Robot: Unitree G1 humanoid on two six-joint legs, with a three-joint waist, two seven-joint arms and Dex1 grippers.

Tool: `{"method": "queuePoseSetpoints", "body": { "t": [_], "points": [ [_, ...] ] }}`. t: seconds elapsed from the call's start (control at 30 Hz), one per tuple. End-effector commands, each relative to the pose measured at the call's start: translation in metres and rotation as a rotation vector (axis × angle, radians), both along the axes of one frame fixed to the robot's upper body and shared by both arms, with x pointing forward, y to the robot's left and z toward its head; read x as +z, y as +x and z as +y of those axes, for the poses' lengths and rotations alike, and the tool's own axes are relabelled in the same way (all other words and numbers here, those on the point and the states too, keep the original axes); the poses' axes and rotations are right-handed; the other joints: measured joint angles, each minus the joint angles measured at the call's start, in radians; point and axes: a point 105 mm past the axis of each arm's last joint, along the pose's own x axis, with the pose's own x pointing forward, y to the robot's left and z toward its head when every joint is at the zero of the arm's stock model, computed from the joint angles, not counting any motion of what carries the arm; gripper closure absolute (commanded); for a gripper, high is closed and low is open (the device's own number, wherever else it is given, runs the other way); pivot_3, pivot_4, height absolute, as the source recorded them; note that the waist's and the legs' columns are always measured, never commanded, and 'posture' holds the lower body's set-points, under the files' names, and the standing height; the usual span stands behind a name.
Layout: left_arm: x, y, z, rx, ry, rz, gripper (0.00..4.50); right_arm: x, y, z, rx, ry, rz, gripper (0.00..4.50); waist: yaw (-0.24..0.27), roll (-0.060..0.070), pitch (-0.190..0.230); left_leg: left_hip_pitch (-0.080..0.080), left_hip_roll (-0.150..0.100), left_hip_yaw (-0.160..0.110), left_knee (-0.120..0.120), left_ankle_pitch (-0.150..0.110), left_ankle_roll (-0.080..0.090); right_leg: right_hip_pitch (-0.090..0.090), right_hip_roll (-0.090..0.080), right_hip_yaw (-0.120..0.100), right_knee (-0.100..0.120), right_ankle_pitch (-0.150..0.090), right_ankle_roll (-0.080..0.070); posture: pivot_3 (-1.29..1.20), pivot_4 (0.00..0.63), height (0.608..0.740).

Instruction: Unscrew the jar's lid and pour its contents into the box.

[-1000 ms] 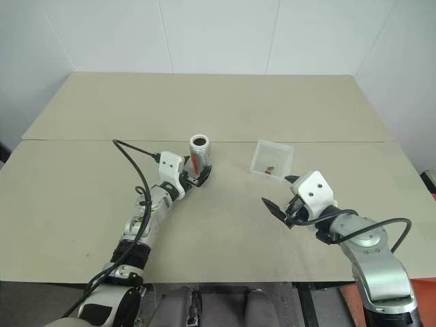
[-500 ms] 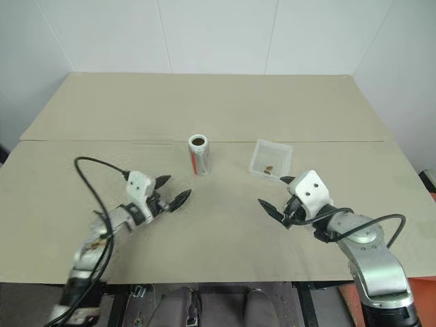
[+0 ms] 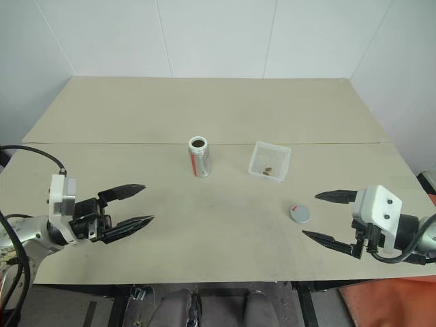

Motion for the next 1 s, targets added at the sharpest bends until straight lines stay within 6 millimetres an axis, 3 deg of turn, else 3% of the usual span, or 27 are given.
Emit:
{"method": "queuePoseSetpoints", "body": {
  "t": [0.03,0.17,0.33,0.5,0.73,0.83,1.0],
  "points": [
    [0.001,-0.004,-0.006,0.005,0.053,-0.047,0.03,0.009,0.012,0.004,-0.014,0.021,-0.041,0.00,-0.002,0.000,0.000,0.000,0.000,0.000,0.000,0.000,0.000,0.000,0.000,0.001,0.000,0.000,0.000,0.00,0.150,0.740],
    [-0.003,-0.003,0.001,0.055,0.079,-0.050,0.03,0.010,0.033,0.005,-0.115,0.079,-0.003,0.00,-0.004,0.000,0.000,0.000,0.000,0.000,-0.002,0.000,0.000,-0.001,0.000,0.001,0.000,-0.001,-0.001,0.00,0.150,0.740],
    [-0.005,-0.001,0.010,0.101,0.124,-0.048,0.03,0.005,0.034,0.018,-0.078,0.074,0.008,0.00,0.004,0.000,0.000,-0.002,0.000,0.000,-0.002,0.000,0.000,-0.002,0.000,0.000,-0.001,-0.001,-0.001,0.00,0.150,0.740],
    [-0.002,-0.003,0.007,0.110,0.150,-0.013,0.03,-0.002,0.037,0.031,-0.095,0.068,-0.025,0.00,0.002,0.000,0.000,-0.001,0.000,0.000,-0.002,0.000,0.000,-0.002,0.000,0.000,0.000,-0.001,-0.001,0.00,0.150,0.740],
    [-0.001,0.004,0.020,0.157,0.194,0.013,0.03,-0.018,0.029,0.064,-0.083,0.130,-0.001,0.00,0.002,0.000,0.000,-0.001,0.000,0.001,-0.004,0.001,-0.001,-0.003,0.000,0.000,0.000,-0.001,-0.001,0.00,0.150,0.740],
    [-0.004,0.009,0.030,0.203,0.265,0.010,0.03,-0.032,0.030,0.070,-0.068,0.046,-0.002,0.00,0.001,0.000,0.000,-0.001,0.000,0.000,-0.004,0.001,-0.001,-0.003,0.000,0.000,0.000,-0.001,-0.001,0.00,0.150,0.740],
    [-0.003,0.007,0.034,0.213,0.287,0.023,0.03,-0.036,0.032,0.071,-0.082,0.033,-0.013,0.00,0.001,0.000,0.000,-0.002,0.000,0.001,-0.004,0.001,-0.002,-0.005,0.000,0.000,0.000,-0.001,-0.002,0.00,0.150,0.740]
  ]
}}
